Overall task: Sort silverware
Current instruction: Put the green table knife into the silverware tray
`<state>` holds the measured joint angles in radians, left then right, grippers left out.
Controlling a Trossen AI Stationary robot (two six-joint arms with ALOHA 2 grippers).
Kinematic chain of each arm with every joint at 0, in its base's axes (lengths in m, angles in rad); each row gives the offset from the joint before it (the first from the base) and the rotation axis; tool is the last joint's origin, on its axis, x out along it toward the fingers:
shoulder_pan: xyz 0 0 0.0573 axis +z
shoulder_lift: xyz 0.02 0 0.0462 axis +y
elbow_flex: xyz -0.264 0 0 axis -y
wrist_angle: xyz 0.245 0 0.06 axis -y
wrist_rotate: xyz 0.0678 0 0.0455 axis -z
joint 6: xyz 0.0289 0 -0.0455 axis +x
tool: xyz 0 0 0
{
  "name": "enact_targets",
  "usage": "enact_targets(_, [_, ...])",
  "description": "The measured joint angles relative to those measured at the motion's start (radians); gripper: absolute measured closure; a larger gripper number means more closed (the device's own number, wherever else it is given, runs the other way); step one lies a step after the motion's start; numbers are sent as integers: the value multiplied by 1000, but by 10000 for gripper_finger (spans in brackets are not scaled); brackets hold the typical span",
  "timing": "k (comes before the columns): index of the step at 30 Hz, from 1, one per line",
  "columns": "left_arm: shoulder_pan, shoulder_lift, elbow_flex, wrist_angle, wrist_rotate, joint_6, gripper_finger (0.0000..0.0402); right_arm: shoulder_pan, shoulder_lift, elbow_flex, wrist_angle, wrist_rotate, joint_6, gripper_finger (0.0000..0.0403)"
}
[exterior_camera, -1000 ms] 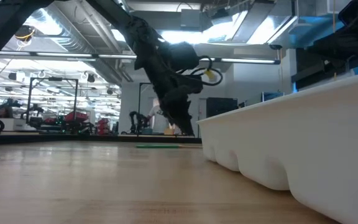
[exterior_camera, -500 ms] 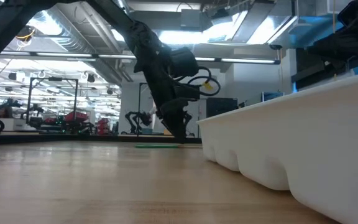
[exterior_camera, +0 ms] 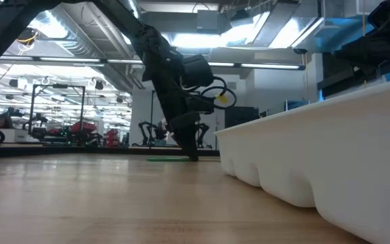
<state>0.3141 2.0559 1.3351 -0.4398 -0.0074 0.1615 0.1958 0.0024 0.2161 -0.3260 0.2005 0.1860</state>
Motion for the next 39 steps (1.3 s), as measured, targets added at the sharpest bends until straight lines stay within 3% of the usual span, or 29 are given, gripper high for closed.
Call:
enact_targets(5, [-1,-1,-2,-4,-20,-7,304,0,0,0,1,0,0,304])
enact_targets(14, [-25,-2,-1,-52,-32,-11,390,0,0,0,0,0,0,304])
enact_targets(19, [-54,-4,-2,-91,-2,-49,381,0,0,0,1,0,0,304])
enact_targets(39, [-82,0,34,-46,357,-187,375,0,0,0,1,0,83,304])
